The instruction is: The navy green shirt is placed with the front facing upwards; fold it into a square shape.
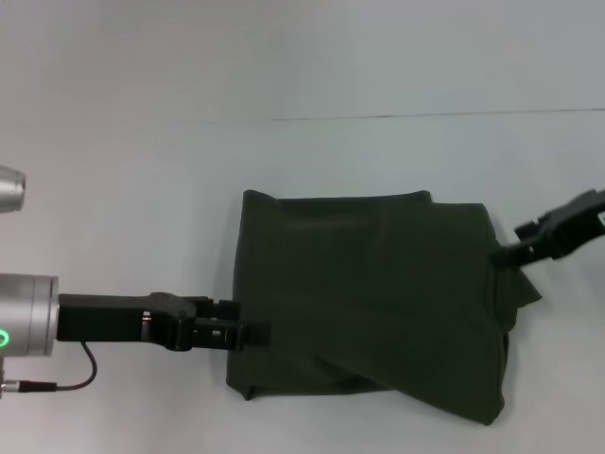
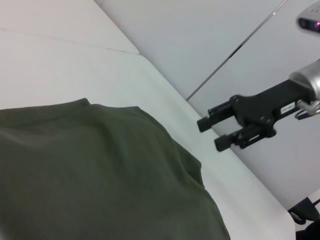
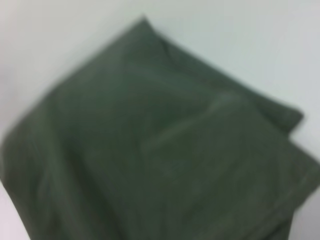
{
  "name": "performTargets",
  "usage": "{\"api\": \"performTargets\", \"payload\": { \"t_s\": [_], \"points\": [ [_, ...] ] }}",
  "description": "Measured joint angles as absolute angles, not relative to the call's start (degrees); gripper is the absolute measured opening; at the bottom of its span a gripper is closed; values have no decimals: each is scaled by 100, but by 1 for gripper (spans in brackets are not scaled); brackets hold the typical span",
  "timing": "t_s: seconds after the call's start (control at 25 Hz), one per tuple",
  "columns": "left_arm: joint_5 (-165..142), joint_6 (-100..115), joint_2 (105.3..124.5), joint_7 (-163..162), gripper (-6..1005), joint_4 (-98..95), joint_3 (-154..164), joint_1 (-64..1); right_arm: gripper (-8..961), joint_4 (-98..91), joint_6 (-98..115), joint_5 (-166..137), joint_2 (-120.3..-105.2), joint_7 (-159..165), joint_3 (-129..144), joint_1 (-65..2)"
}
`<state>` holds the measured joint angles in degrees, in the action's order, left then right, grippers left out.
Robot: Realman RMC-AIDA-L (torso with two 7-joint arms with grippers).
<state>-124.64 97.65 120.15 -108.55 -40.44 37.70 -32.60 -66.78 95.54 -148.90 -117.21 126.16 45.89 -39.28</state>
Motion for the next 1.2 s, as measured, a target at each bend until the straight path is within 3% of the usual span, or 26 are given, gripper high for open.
{"api": "performTargets", "payload": {
  "t_s": [0.16, 0.4, 1.0, 1.2],
  "points": [
    [-12336, 9765, 12010, -10854, 952, -4037, 3766, -3258, 689, -6676, 9638, -14393, -11729, 12604, 4353, -3917],
    [-12249, 9765, 12010, -10860, 952, -3996, 3762, -3282, 689, -6024, 9069, -14367, -11862, 12444, 4454, -3855],
    [-12246, 9765, 12013, -10892, 952, -3990, 3702, -3305, 690, -5334, 8307, -14718, -11794, 12594, 4521, -3874],
    [-12187, 9766, 12005, -10863, 952, -3990, 3612, -3302, 691, -5232, 8887, -13592, -11686, 12128, 4017, -3713]
  ]
}}
